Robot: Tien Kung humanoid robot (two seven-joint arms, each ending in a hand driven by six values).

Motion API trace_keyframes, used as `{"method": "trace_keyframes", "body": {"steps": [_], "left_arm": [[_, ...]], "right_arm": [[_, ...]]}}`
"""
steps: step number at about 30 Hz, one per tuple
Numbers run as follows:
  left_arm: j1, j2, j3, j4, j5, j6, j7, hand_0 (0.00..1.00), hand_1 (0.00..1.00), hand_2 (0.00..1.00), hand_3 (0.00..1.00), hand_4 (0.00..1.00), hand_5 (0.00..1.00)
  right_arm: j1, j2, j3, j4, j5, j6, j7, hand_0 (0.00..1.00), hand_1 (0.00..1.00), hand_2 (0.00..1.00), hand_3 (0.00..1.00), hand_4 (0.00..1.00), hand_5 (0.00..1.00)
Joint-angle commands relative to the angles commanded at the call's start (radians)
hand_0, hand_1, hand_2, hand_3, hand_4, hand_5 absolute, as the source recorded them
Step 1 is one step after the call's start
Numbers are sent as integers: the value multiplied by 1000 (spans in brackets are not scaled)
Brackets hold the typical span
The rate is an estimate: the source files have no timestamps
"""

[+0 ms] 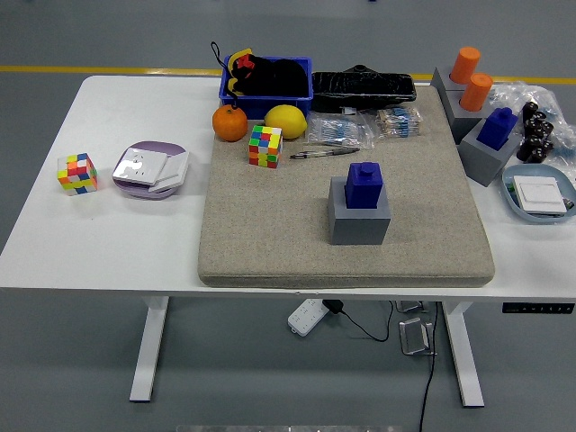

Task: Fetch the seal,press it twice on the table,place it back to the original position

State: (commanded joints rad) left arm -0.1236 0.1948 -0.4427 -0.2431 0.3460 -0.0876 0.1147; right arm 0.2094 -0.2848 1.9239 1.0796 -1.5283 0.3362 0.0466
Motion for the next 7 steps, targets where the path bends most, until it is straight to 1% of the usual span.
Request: {"method": "trace_keyframes", "body": {"steps": [7], "left_arm": [[-12,-11,-16,1,1,-1,1,815,815,787,837,793,411]], "right_arm": [[7,-4,11,5,5,-2,1,855,777,776,784,908,266]]}}
